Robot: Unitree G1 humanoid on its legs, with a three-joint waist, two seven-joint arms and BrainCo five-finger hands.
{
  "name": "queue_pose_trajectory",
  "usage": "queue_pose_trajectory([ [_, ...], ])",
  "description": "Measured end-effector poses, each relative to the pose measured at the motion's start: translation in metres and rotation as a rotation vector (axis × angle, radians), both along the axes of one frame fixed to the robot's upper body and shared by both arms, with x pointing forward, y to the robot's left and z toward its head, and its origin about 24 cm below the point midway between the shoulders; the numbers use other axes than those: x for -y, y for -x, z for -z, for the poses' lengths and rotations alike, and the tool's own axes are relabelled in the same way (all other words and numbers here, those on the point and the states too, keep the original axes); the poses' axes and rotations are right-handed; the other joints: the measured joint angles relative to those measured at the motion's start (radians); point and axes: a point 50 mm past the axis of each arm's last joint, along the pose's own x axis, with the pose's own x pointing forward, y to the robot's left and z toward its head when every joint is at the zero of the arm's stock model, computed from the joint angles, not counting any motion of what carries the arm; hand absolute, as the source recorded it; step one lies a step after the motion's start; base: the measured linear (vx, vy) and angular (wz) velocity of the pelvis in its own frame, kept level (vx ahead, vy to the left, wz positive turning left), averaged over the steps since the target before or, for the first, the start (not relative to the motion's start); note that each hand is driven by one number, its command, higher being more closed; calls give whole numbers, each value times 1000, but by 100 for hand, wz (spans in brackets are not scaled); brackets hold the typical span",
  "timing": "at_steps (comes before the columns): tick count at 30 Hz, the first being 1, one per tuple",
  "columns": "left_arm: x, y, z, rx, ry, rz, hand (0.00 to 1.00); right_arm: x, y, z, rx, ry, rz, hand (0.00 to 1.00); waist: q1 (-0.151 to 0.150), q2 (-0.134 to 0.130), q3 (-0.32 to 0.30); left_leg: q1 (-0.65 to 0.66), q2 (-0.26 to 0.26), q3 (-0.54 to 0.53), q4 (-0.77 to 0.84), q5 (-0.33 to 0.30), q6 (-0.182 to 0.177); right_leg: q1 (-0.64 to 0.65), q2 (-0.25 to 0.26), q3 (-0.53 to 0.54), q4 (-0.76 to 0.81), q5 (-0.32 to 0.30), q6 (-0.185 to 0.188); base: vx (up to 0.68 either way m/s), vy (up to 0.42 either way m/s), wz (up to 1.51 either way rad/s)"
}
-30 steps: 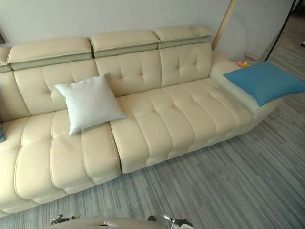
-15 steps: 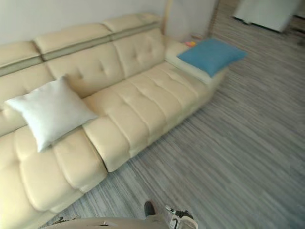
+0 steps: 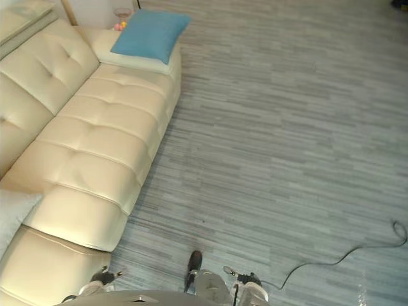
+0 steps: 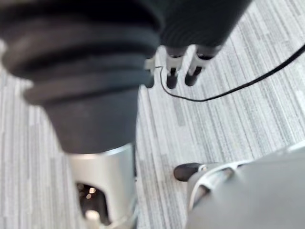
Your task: Pick up cushions and gather them together orderly.
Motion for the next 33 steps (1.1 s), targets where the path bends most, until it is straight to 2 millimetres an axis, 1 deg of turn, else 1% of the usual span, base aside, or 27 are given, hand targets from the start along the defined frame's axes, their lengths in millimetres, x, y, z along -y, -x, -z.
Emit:
queue_pose_trajectory([
  [1,-2,0,0,0,-5,10,0,0,0,0,-1,-1,0,0,2,0,0,1,-6,0,1,31,-2,-9,8,23,4,-9,-2,81,-14,-43],
  [3,-5,1,0,-4,-12,8,0,-1,0,1,-3,-5,4,0,0,-3,3,2,8,0,67,40,-13,-10,12,40,35,-42,0,133,-49,-41],
  [4,-8,0,-1,6,-14,-7,0,-2,1,1,-4,-11,8,0,-2,-17,14,-52,68,-5,297,47,-2,17,10,64,59,-75,-3,178,-86,-40],
  [5,-9,-2,-2,16,-17,-15,0,-2,2,1,-4,-12,9,0,2,-19,20,-92,101,-16,414,66,28,34,13,78,61,-90,-6,208,-86,-47],
  [6,-9,-4,-3,30,-19,-17,0,-5,2,2,-4,-17,10,0,12,-19,32,-163,157,-66,607,85,83,56,17,107,63,-115,-20,126,-22,-48],
  [7,-7,-7,-4,43,-14,-17,0,-4,1,1,1,-10,12,0,18,-9,39,-214,175,-116,717,47,85,69,27,123,81,-136,-29,148,27,-53],
  [8,-7,-10,-6,61,-12,-21,0,-4,-1,0,8,-8,15,0,17,-6,49,-286,166,-182,792,-3,72,94,28,136,94,-164,-26,154,48,-40],
  [9,-7,-13,-7,75,-10,-31,0,-5,-4,0,21,-14,26,0,20,-9,52,-343,145,-225,800,-33,66,115,25,144,94,-180,-24,172,28,-27],
  [10,-8,-14,-8,88,-12,-37,0,-6,-3,0,20,-18,40,0,26,-12,53,-386,128,-252,775,-49,58,127,23,147,92,-191,-25,183,33,-28],
  [12,-9,-21,-12,125,-9,-54,0,-11,-5,0,32,-25,51,0,57,-17,54,-462,91,-275,581,-53,65,144,22,180,82,-205,-4,191,61,-45],
  [13,-8,-22,-13,132,-7,-60,0,-13,-7,-1,45,-28,54,0,62,-18,55,-481,81,-280,502,-48,66,152,21,191,72,-208,0,298,113,-56],
  [14,-8,-23,-14,142,-5,-78,0,-16,-11,-3,62,-30,53,0,70,-23,52,-513,47,-324,361,-20,59,158,16,221,64,-216,15,284,116,-57],
  [16,-8,-24,-14,149,-4,-99,0,-18,-16,-4,82,-32,51,0,80,-30,47,-529,1,-424,170,55,50,156,6,267,64,-237,49,316,152,-67],
  [17,-8,-24,-15,150,-4,-104,0,-19,-16,-4,80,-34,51,0,84,-31,46,-531,-5,-447,148,81,53,156,5,283,66,-244,58,371,221,-87],
  [18,-9,-23,-14,147,-9,-111,0,-23,-18,-4,84,-43,48,0,95,-42,35,-521,-16,-461,142,141,68,154,-6,324,79,-267,75,425,271,-91],
  [19,-9,-22,-14,142,-9,-119,0,-27,-17,-3,82,-53,44,0,97,-42,18,-509,-27,-451,143,166,79,152,-19,351,98,-290,89,443,282,-113],
  [20,-13,-20,-14,139,-20,-129,0,-32,-12,0,66,-64,35,0,100,-71,5,-493,-30,-396,158,156,90,146,-52,358,141,-320,101,469,267,-110],
  [21,-19,-19,-14,134,-34,-132,0,-40,-12,1,67,-79,18,0,102,-101,-6,-465,-40,-348,177,114,102,126,-94,357,247,-330,140,580,288,-120],
  [22,-21,-18,-13,122,-44,-126,0,-47,-16,0,80,-90,9,0,100,-112,-11,-425,-43,-312,201,71,120,105,-122,357,387,-327,176,491,234,-93],
  [23,-22,-18,-13,118,-45,-118,0,-48,-18,-1,87,-93,8,0,97,-113,-11,-410,-43,-302,207,57,124,93,-133,356,445,-317,192,546,241,-70],
  [24,-21,-18,-13,110,-49,-84,0,-49,-20,-2,96,-93,-3,0,92,-113,-8,-352,-56,-293,206,40,144,50,-161,333,619,-276,208,340,124,-40],
  [26,-17,-16,-11,96,-41,-73,0,-46,-26,-5,117,-79,-11,0,90,-96,5,-226,-64,-293,138,13,141,5,-193,254,838,-282,191,397,113,-42],
  [27,-17,-15,-10,90,-40,-74,0,-46,-28,-5,121,-80,-13,0,86,-83,13,-202,-64,-289,122,11,140,-6,-198,233,864,-289,184,407,66,-32],
  [28,-17,-17,-11,90,-39,-73,0,-48,-31,-6,131,-83,-18,0,77,-84,14,-140,-65,-283,74,3,133,-40,-201,178,896,-319,167,324,30,-17],
  [29,-16,-12,-8,71,-37,-74,0,-49,-35,-7,137,-87,-23,0,70,-87,18,-85,-64,-269,34,4,131,-69,-198,124,858,-358,136,329,4,-14],
  [31,-16,-10,-7,54,-33,-72,0,-48,-37,-8,142,-87,-24,0,56,-87,18,-43,-57,-256,10,4,130,-101,-190,62,730,-374,117,328,-61,-6],
  [33,-15,-10,-6,51,-30,-72,0,-46,-41,-9,154,-81,-22,0,45,-86,18,-2,-54,-255,-30,4,130,-158,-167,64,539,-337,102,377,-119,12],
])
